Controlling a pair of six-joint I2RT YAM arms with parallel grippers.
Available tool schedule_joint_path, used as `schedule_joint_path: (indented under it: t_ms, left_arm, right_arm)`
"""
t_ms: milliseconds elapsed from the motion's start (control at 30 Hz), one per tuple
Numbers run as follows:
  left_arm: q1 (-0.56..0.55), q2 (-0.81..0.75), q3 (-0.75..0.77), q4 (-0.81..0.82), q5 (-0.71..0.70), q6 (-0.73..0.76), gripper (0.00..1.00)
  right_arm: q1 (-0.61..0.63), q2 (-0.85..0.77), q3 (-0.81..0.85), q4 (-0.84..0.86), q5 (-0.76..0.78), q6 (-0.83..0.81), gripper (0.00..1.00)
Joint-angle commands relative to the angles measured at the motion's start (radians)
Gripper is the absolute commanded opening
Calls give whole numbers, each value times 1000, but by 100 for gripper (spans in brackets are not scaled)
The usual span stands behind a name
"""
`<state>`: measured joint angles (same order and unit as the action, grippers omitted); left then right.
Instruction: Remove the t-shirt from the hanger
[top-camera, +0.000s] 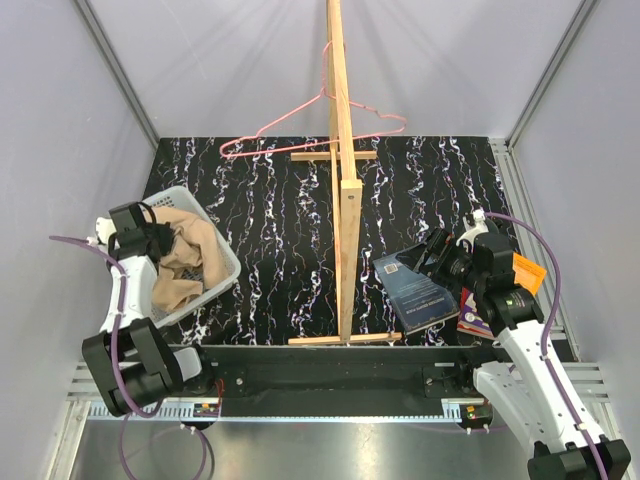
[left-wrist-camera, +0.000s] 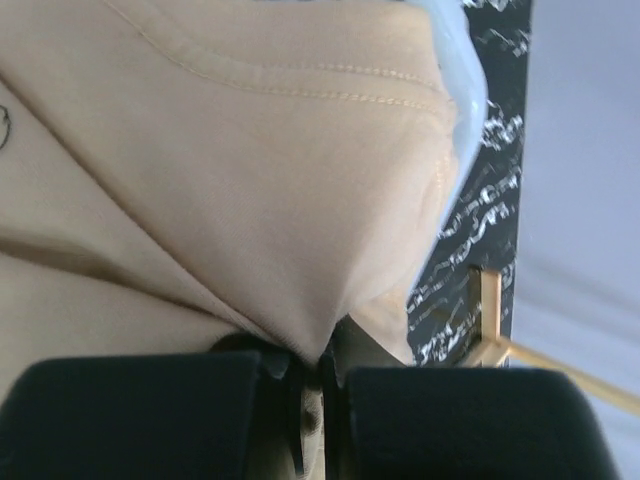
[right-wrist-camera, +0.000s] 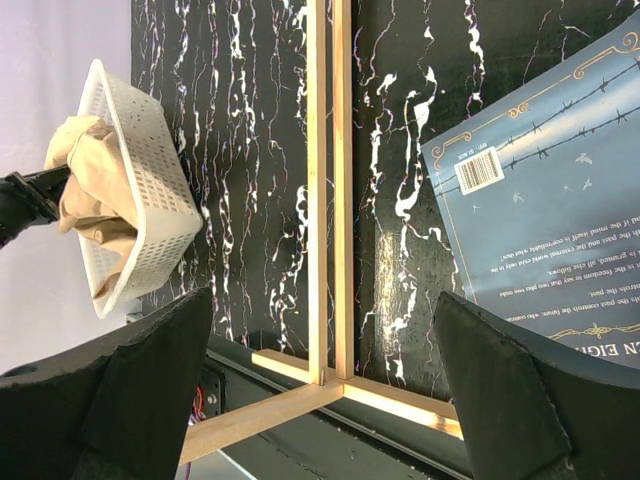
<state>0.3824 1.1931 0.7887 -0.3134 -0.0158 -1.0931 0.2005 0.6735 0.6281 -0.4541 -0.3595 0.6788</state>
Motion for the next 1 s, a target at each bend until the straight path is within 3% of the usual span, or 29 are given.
schedule_joint_path:
  t_ms: [0, 200, 300, 333, 367, 400, 533, 600, 800, 967]
  left_arm:
    - [33, 64, 21, 20, -72, -31, 0]
    - [52, 86, -9, 20, -87, -25, 0]
    - [52, 50, -31, 22, -88, -28, 38]
    - [52, 37, -34, 11, -88, -27, 61]
    - [50, 24, -32, 5, -85, -22, 67]
    - [50, -18, -23, -33, -91, -16, 83]
    - [38, -108, 20, -124, -114, 7, 90]
    - [-5, -179, 40, -174, -200, 33, 91]
    - [-261, -401, 69, -244, -412, 93, 91]
    - [-500, -432, 58, -132, -307, 214, 92]
  right_arm:
    - [-3, 5, 7, 20, -15, -1, 100]
    - [-3, 11, 1, 22, -6, 7, 100]
    - [-3, 17, -2, 25, -7, 11, 100]
    - [-3, 17, -2, 26, -7, 11, 100]
    - [-3, 18, -4, 28, -7, 13, 100]
    - [-3, 21, -1, 25, -7, 13, 100]
    - [-3, 28, 1, 26, 4, 13, 100]
    - [-3, 32, 1, 28, 11, 11, 100]
    - [-3, 44, -2, 28, 24, 15, 100]
    - [-3, 31, -11, 29, 56, 31, 100]
